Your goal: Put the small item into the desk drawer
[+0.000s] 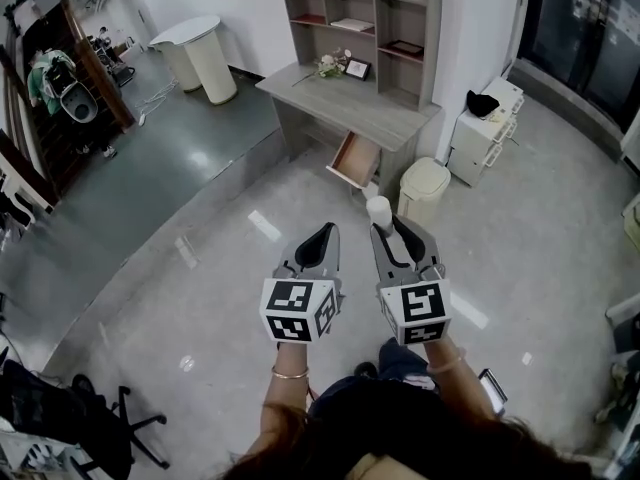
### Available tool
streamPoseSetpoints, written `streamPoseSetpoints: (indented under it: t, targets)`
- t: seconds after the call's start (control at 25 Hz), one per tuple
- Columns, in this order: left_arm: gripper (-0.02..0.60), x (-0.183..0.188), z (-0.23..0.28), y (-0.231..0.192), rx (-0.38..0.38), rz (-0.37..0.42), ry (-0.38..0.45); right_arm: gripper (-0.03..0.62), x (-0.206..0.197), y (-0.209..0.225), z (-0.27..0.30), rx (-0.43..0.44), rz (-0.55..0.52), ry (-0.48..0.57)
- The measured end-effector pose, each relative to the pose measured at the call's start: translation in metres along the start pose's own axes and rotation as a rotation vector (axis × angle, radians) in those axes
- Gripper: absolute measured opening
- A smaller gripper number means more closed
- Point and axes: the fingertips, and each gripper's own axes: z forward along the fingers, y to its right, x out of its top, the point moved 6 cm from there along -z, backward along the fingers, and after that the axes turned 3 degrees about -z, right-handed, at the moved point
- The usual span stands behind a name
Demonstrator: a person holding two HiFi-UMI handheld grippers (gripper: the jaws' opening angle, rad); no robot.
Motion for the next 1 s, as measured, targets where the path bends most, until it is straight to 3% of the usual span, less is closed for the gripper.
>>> streamPoseSetpoints:
  t: [0.52, 1.0]
  targets:
    - [0.015, 0.005, 0.074, -0.04, -0.007, -0.004, -0.008, 0.11, -0.012, 0.03, 0.079, -0.011, -0.006, -0.006]
    - [0.015, 0.011, 0.19, -0.072, -0.006, 0.002, -0.038, 0.11, -0.035, 0.099, 0.177, 0.003, 0.021, -0.033]
